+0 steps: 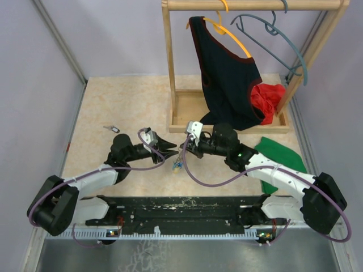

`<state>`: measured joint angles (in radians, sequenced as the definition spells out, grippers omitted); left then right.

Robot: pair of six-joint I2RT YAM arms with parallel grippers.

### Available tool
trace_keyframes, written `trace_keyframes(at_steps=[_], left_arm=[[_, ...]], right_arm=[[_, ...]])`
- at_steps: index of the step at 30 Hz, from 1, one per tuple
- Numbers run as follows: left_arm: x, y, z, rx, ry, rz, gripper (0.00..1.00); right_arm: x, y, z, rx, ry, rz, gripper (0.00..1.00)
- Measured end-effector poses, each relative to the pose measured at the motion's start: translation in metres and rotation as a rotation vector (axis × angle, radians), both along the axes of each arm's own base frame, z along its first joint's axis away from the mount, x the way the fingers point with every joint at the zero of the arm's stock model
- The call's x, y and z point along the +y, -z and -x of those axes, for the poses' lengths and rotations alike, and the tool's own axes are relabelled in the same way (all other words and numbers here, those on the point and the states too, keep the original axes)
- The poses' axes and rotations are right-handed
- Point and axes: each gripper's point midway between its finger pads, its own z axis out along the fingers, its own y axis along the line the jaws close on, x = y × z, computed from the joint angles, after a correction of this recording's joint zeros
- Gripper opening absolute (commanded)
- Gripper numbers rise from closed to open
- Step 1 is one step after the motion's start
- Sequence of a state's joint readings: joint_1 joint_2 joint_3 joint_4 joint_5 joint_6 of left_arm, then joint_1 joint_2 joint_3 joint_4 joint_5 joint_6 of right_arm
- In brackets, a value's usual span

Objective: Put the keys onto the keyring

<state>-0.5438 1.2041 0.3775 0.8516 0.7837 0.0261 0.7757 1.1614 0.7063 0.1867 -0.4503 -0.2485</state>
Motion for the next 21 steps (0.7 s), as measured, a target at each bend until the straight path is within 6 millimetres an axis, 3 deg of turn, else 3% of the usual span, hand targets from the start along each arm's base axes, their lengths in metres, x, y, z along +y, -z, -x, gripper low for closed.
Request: trace_keyframes(at_steps=[7,13,19,21], left_arm=[[-0.006,-0.002,0.004,-0.032,0.068,-0.016,0.31],[-0.009,0.001,0.005,-0.026,0.104,-0.028,0.34],[-0.008,0.010,0.006,0.030,0.088,-0.047,0.36],[-0.010,0.016,0.011,0.064,0.087,-0.054,0.36]], right_arm=[[0.002,-0.001,0.003,-0.009,-0.027,-0.001,0.00],[0.002,-0.001,0.005,-0.004,-0.032,-0.002,0.01],[-0.005,0.011,0.002,0.109,0.059,0.013,0.20],[-0.010,0.020,0.002,0.179,0.108,0.028,0.22]])
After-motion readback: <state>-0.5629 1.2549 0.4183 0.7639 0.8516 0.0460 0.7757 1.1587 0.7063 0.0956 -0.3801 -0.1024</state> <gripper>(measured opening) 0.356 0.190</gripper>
